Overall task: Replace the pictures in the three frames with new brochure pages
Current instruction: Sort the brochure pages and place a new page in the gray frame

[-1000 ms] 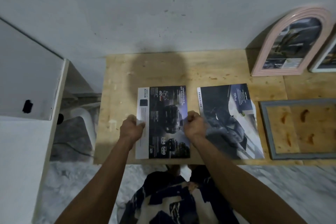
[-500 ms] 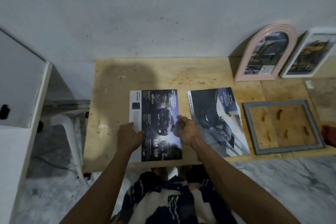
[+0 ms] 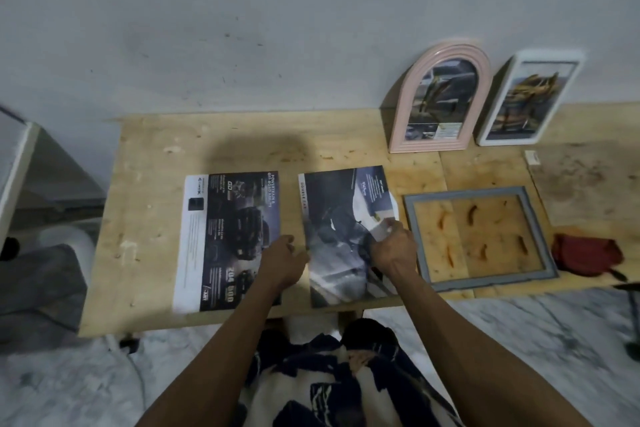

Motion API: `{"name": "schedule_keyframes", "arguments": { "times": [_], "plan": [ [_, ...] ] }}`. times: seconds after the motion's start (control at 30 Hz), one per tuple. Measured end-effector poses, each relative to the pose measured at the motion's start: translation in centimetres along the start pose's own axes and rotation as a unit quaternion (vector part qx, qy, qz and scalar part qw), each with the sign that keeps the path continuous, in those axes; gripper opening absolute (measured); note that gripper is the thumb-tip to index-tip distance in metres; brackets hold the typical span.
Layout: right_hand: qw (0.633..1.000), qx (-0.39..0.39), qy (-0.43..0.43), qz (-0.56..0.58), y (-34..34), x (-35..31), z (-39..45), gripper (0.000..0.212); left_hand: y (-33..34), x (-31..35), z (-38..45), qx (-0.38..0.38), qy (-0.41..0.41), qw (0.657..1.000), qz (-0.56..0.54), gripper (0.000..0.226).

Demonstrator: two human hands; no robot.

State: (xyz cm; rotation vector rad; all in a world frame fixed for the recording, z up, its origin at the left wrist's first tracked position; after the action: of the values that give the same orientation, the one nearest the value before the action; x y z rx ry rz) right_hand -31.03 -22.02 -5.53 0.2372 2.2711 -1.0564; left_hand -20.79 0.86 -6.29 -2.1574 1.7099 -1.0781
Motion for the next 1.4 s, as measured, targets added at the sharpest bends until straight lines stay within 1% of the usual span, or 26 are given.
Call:
{"name": "schedule_keyframes", "arguments": {
  "times": [0.1, 0.2, 0.3, 0.37, 0.4, 0.47, 0.5, 0.53, 0.6, 0.67, 0.73, 0.8, 0.9, 1.0, 1.13, 1.23, 1.3, 1.4],
  "plan": [
    [0.999, -0.038, -0.013, -0.013, -0.5, 1.4, 1.0, 0.069, 1.9, 1.7, -0.5, 0.020, -0.024, 0.999, 0.027, 0.062],
    [0.998, -0.055, -0.024, 0.016, -0.8, 1.9, 1.7, 0.068, 2.4, 2.7, -0.3, 0.057, -0.060, 0.996, 0.035, 0.061],
    [0.996, -0.060, -0.038, 0.060, -1.5, 2.4, 2.5, 0.059, 3.1, 3.4, -0.4, 0.091, -0.092, 0.992, -0.005, 0.047],
    [0.994, -0.061, -0.021, 0.086, -2.1, 2.9, 2.8, 0.054, 3.7, 3.4, -0.6, 0.111, -0.116, 0.986, -0.040, 0.025],
    [0.994, -0.055, -0.005, 0.097, -2.3, 3.3, 3.0, 0.052, 4.0, 3.4, -0.7, 0.120, -0.124, 0.984, -0.052, 0.020],
    [0.992, -0.038, 0.015, 0.119, -2.9, 3.5, 3.3, 0.052, 4.2, 3.7, -0.9, 0.135, -0.137, 0.979, -0.073, 0.019],
    [0.990, -0.037, 0.018, 0.135, -3.2, 3.3, 3.4, 0.050, 4.1, 3.9, -0.9, 0.140, -0.139, 0.977, -0.080, 0.024],
    [0.986, -0.043, 0.022, 0.157, -3.3, 3.1, 3.5, 0.047, 4.1, 4.1, -0.8, 0.141, -0.142, 0.976, -0.084, 0.035],
    [0.981, -0.075, 0.014, 0.180, -3.3, 2.6, 3.5, 0.033, 4.2, 4.0, -0.6, 0.139, -0.154, 0.974, -0.092, 0.050],
    [0.978, -0.113, -0.014, 0.175, -3.0, 2.2, 3.2, 0.018, 4.5, 3.9, -0.7, 0.138, -0.158, 0.973, -0.100, 0.055],
    [0.974, -0.132, -0.037, 0.183, -3.3, 1.9, 2.9, 0.014, 4.6, 3.8, -0.8, 0.140, -0.160, 0.972, -0.103, 0.057],
    [0.967, -0.137, -0.042, 0.210, -3.8, 1.6, 2.6, 0.021, 4.5, 3.7, -1.0, 0.148, -0.156, 0.970, -0.110, 0.060],
    [0.955, -0.132, -0.036, 0.262, -4.9, 1.6, 2.0, 0.021, 4.3, 3.2, -1.3, 0.152, -0.143, 0.969, -0.131, 0.061],
    [0.945, -0.133, -0.023, 0.298, -5.8, 2.0, 1.3, 0.026, 4.1, 3.4, -2.4, 0.147, -0.105, 0.969, -0.171, 0.047],
    [0.935, -0.128, -0.013, 0.331, -7.5, 2.4, 0.0, 0.024, 3.4, 4.0, -4.3, 0.153, -0.042, 0.967, -0.200, 0.037],
    [0.920, -0.109, 0.029, 0.376, -8.5, 3.9, -0.7, 0.011, 3.2, 4.5, -5.2, 0.142, 0.004, 0.966, -0.216, 0.028],
    [0.908, -0.099, 0.064, 0.401, -9.3, 5.0, -1.2, 0.019, 3.5, 5.3, -5.7, 0.128, 0.032, 0.968, -0.213, 0.027],
    [0.892, -0.078, 0.057, 0.441, -12.1, 5.3, -1.0, 0.031, 4.1, 6.7, -6.6, 0.100, 0.067, 0.974, -0.193, 0.031]
  ]
}}
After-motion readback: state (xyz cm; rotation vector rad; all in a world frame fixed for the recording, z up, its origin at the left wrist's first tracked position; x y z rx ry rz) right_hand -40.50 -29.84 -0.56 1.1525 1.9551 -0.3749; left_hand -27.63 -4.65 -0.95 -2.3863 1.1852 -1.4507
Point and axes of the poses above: each hand's wrist, its own z-axis towards the middle knuckle, its own y-axis out of the palm, x = y × z, the point moved 7 cm from there along z, towards the middle knuckle, and after that the axes turned 15 degrees about z, right-handed, at the moved point
